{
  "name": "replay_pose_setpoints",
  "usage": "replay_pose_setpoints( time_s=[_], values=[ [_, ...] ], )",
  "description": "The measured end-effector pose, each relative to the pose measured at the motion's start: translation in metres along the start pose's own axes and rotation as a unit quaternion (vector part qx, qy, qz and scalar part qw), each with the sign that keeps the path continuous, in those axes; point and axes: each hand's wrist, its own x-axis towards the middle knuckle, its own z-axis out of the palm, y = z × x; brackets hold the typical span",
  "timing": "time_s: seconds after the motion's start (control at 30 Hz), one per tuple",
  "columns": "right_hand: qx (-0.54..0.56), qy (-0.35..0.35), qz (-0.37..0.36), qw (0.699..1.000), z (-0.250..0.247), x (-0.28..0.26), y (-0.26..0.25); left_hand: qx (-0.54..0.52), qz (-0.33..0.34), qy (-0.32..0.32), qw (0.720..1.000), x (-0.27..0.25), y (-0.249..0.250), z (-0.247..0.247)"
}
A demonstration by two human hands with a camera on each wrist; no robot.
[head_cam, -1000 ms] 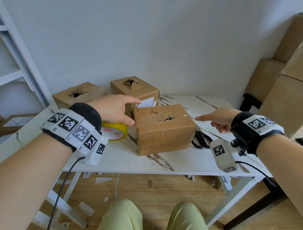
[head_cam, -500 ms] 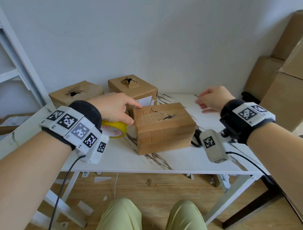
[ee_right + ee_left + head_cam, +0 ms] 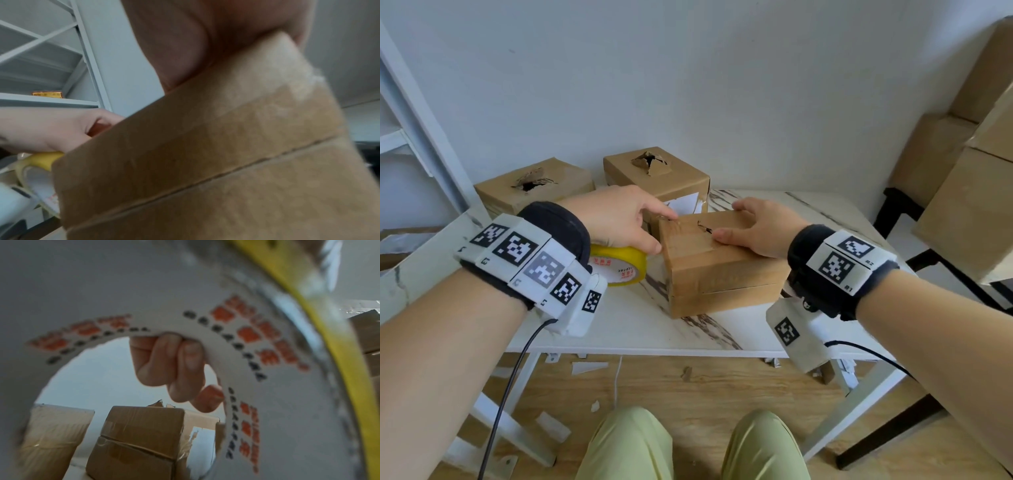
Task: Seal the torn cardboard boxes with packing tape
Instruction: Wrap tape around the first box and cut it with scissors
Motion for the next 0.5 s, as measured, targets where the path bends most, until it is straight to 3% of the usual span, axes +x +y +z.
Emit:
replay_pose_setpoints(
  time_s=[0.3,0.5],
  values=[
    [0.04,0.027,-0.024,0.999,0.0,0.0,0.021,-0.046,0.008,0.0,0.999,0.0,-0.007,0.005],
    [0.051,0.061,0.004,0.997,-0.003,0.004,0.011,-0.046,0.006,0.003,0.999,0.0,-0.008,0.006]
  ],
)
